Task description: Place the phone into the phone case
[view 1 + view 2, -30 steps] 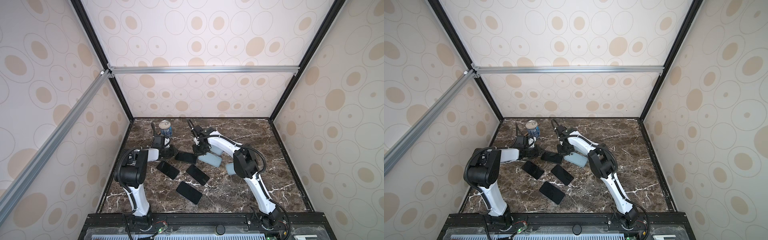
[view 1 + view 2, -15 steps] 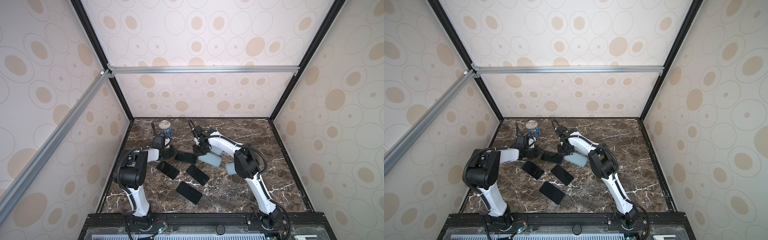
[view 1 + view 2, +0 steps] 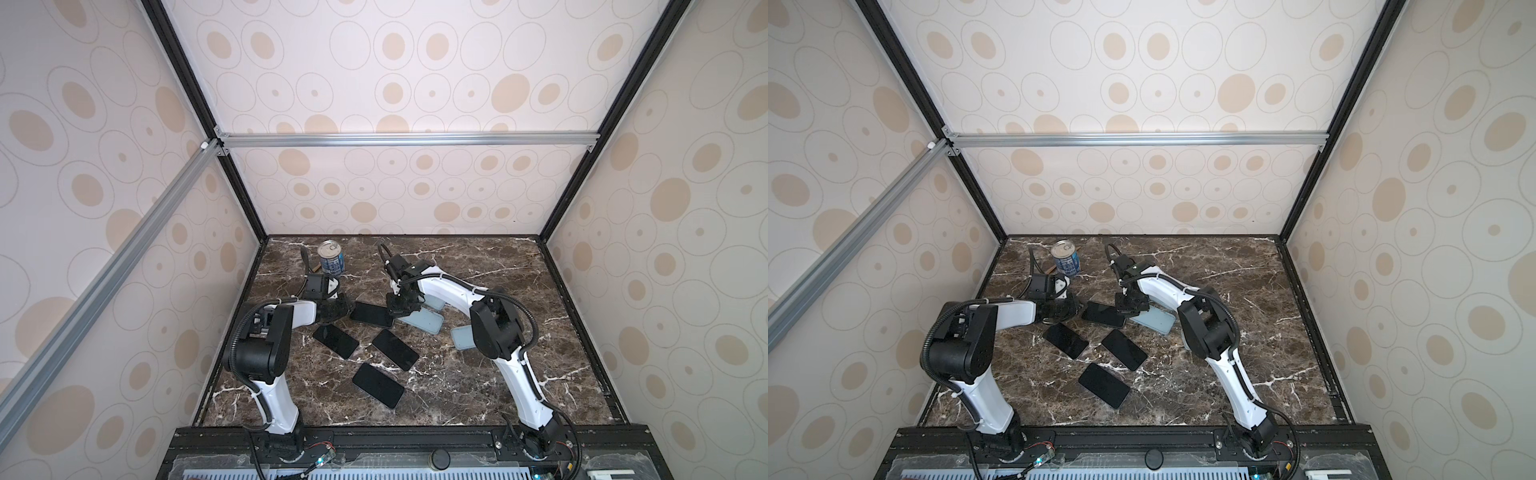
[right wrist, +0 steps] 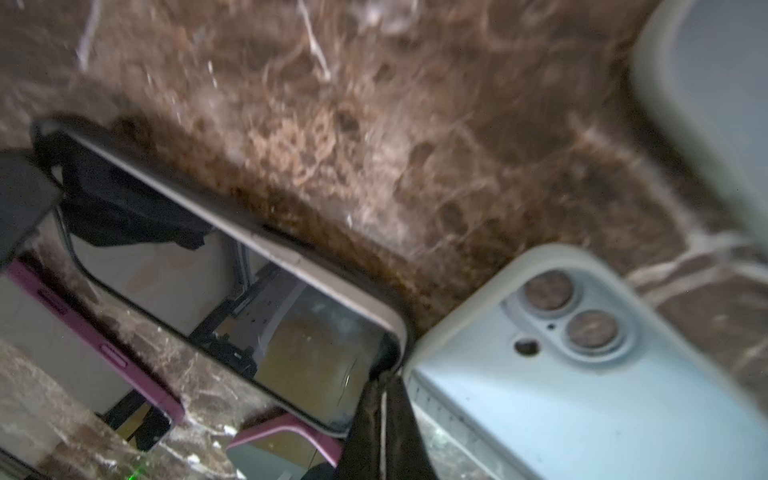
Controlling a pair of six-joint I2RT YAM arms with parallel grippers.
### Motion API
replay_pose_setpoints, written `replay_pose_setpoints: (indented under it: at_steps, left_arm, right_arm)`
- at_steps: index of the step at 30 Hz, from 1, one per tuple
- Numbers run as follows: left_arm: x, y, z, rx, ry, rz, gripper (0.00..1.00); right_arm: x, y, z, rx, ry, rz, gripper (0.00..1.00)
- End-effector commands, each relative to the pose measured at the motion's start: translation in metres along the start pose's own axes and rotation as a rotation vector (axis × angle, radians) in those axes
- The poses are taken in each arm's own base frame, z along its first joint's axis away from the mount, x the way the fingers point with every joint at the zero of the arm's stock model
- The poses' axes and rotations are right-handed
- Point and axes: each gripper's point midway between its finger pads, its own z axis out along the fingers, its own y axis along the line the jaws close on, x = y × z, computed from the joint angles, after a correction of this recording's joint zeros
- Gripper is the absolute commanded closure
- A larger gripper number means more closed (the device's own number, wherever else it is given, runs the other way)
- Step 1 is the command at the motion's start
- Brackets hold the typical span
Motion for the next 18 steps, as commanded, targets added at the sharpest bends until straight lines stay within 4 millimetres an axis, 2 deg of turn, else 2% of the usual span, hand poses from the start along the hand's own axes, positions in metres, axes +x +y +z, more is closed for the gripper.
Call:
replay_pose_setpoints:
  at_steps: [1, 5, 7, 12, 15, 18]
  left_arm:
    - [0.014, 0.008, -0.006, -0.040, 0.034, -0.020, 0.76]
    - [0.012, 0.006, -0.007, -0.039, 0.027, -0.010, 0.74]
    - [0.013, 0.007, -0.003, -0.035, 0.042, -0.014, 0.72]
    - [0.014, 0.009, 0.003, -0.041, 0.059, -0.025, 0.68]
    - [0.014, 0.010, -0.003, -0.052, 0.050, -0.023, 0.68]
    - [0.003, 0.010, -0.012, -0.075, 0.001, -0.010, 0.68]
  right_arm:
    - [0.058, -0.012, 0.083, 0.058, 0.192, 0.037, 0.91]
    - [0.045, -0.003, 0.078, 0.014, 0.149, 0.064, 0.86]
    - [0.041, -0.003, 0.081, 0.014, 0.135, 0.072, 0.86]
    - [0.023, -0.006, 0.085, 0.005, 0.084, 0.096, 0.76]
    - [0.010, -0.002, 0.074, 0.006, 0.046, 0.083, 0.76]
    - [-0.004, 0.003, 0.054, 0.006, -0.018, 0.065, 0.75]
